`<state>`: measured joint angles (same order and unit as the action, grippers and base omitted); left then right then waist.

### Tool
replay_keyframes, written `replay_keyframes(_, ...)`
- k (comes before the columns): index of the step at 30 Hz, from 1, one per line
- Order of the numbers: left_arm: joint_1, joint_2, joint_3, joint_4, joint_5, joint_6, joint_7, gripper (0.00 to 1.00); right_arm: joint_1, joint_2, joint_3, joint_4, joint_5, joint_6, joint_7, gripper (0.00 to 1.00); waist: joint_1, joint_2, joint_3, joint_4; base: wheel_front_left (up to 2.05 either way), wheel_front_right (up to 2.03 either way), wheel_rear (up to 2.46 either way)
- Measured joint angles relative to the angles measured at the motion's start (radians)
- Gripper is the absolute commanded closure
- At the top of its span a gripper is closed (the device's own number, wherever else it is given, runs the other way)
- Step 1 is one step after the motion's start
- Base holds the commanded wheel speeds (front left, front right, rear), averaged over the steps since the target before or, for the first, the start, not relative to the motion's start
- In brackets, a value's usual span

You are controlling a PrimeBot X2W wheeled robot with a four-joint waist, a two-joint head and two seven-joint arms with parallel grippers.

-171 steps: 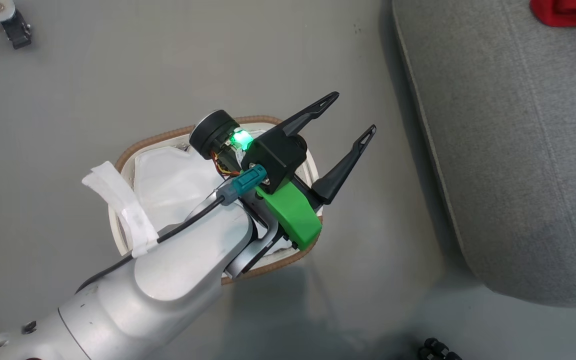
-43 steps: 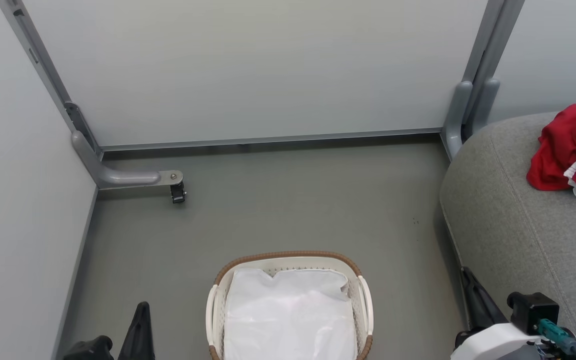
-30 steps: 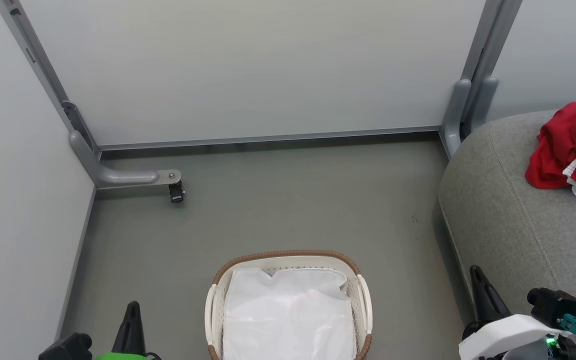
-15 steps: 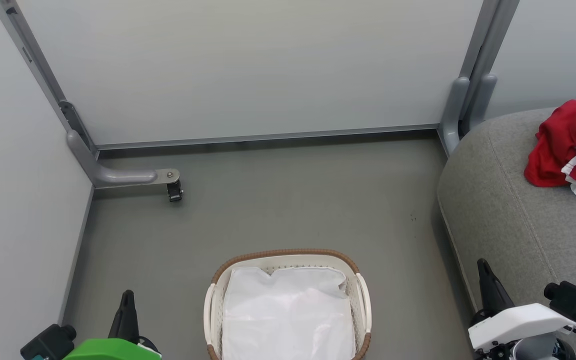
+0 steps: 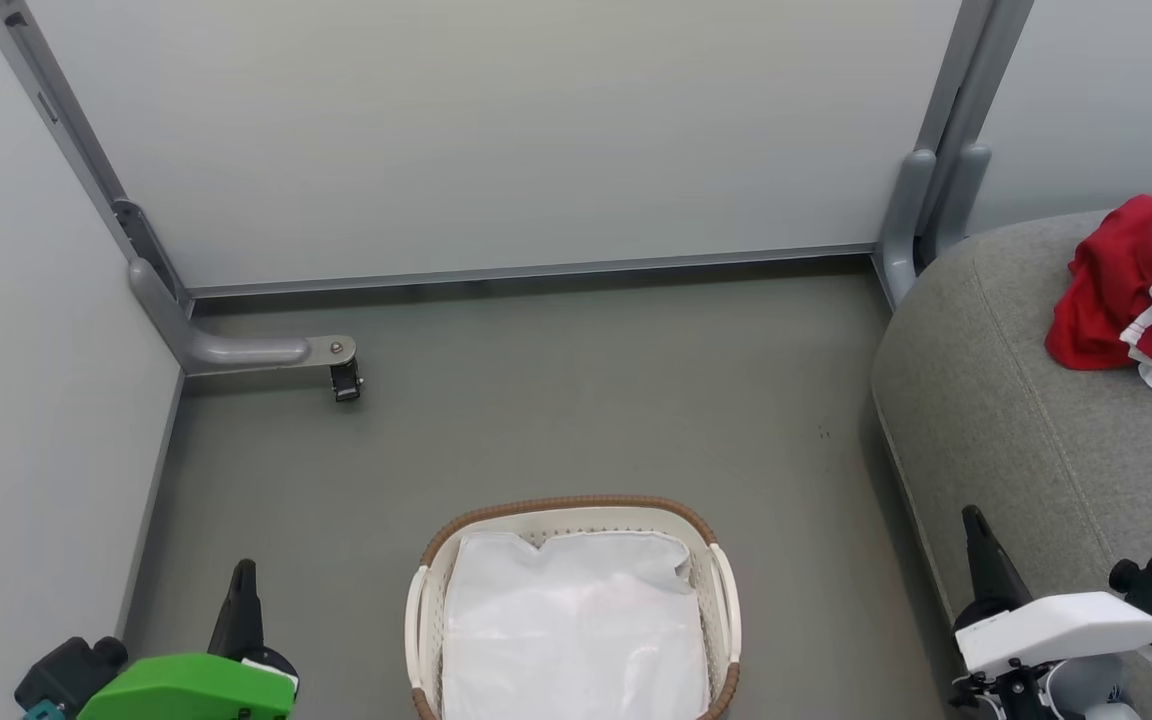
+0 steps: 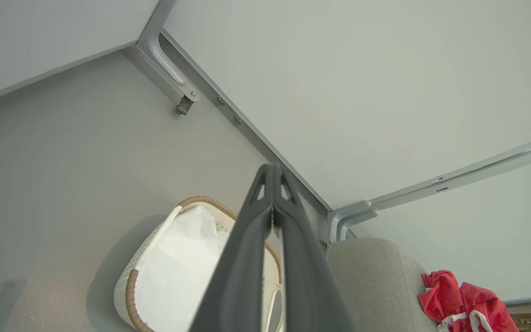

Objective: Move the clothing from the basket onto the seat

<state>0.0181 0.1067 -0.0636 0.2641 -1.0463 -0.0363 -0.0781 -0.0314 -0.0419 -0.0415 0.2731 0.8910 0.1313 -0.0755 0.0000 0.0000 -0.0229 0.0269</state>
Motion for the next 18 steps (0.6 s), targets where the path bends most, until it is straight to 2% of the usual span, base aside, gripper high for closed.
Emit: replay_keyframes(18, -0.032, -0.018, 0.052, -0.004, -0.158, -0.026, 0.057, 1.0, -0.02, -0.002, -0.02, -0.008, 0.204, 0.0, 0.054, 1.0, 0.0, 0.0, 0.006, -0.006, 0.0, 0.0, 0.0)
